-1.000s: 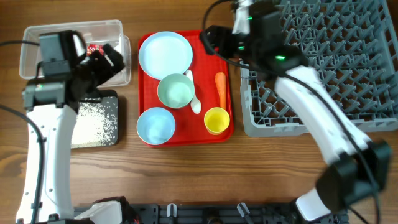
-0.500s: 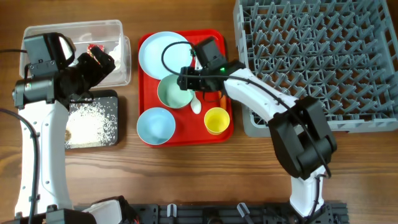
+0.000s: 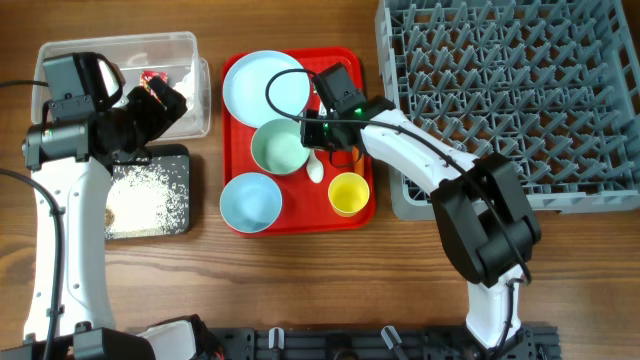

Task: Sort waste into correct bins and load items into the dishwasher rack
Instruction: 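Reach the right gripper to the green bowl and grasp its rim, then lift the green bowl with the right gripper and carry it into the dish rack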

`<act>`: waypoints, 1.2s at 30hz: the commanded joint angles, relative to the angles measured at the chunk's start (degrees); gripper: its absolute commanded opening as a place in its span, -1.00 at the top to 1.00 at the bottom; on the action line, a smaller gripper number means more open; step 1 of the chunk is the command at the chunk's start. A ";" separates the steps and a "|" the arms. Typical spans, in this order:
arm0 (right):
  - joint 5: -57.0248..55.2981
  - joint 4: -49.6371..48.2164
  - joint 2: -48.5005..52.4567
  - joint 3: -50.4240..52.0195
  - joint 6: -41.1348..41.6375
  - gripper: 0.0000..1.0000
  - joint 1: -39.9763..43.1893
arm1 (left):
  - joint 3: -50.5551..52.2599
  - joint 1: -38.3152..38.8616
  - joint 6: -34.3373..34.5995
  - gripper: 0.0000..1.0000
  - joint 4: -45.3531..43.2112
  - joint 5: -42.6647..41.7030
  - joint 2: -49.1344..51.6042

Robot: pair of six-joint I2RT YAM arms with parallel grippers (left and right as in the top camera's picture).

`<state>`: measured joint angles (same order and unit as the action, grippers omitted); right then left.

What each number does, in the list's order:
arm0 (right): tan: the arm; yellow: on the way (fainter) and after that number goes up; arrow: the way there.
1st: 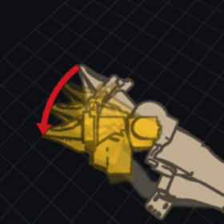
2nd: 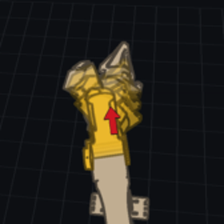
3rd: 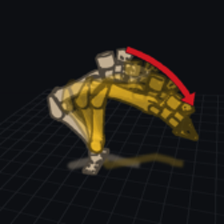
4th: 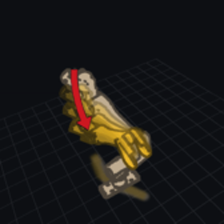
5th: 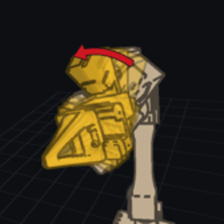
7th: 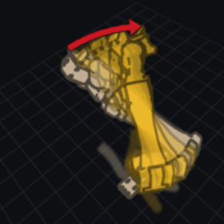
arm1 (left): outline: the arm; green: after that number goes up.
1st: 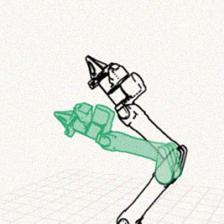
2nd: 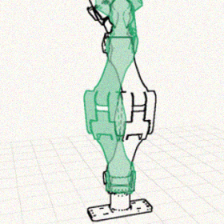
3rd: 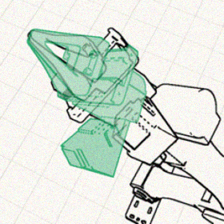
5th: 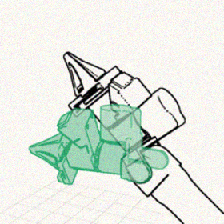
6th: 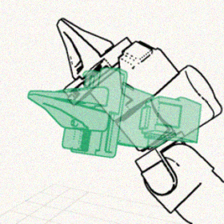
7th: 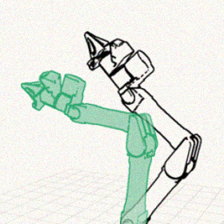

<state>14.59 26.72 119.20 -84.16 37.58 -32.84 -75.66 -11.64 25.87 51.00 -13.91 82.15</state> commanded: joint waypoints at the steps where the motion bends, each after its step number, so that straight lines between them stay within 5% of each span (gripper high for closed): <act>1: 0.98 -0.04 1.57 -0.63 0.11 0.91 0.00 | -0.33 -0.15 0.35 -1.00 0.07 -1.81 0.48; 13: 0.55 6.80 -3.96 -8.83 -6.86 0.92 3.04 | -0.33 -0.15 0.31 -1.00 0.28 -1.70 0.48; 24: -38.18 15.02 -20.11 -11.28 -15.21 0.91 11.78 | -0.33 -0.15 0.31 -1.00 0.26 -1.70 0.48; 30: -67.49 4.31 -18.05 -10.86 -22.62 0.91 13.27 | -0.33 -0.15 0.31 -1.00 0.26 -1.70 0.48; 36: -79.45 -19.28 -9.44 -10.88 -53.09 0.91 13.42 | -0.33 -0.15 0.31 -1.00 0.26 -1.70 0.48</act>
<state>-52.01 15.20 104.01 -95.00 6.17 -19.29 -75.66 -11.64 25.87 51.29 -14.94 82.21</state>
